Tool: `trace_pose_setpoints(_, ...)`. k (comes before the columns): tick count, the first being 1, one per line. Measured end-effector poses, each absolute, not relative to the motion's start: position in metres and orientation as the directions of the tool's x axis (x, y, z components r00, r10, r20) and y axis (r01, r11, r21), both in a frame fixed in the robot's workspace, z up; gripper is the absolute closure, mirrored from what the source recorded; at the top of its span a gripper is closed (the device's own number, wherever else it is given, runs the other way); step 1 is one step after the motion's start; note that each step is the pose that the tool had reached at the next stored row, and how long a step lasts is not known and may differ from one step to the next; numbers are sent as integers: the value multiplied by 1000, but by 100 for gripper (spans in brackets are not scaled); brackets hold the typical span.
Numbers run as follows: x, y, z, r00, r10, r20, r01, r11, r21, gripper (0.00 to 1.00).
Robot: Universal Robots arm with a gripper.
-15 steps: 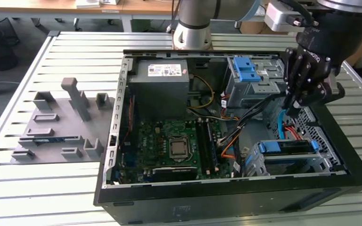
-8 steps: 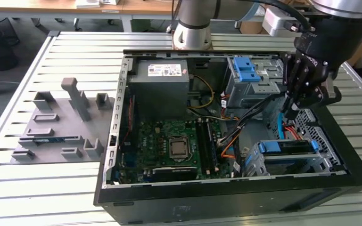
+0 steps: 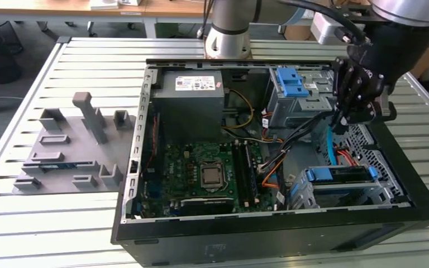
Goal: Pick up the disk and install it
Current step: 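Insert the second disk wire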
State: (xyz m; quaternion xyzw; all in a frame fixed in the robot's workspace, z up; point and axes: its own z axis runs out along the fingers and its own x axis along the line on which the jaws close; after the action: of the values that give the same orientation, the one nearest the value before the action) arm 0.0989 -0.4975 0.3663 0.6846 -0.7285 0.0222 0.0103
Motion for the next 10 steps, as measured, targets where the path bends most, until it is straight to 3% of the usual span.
trace_pose_setpoints(10, 98, -525, 353, -58, -998, 39, -998, 57, -19, 84)
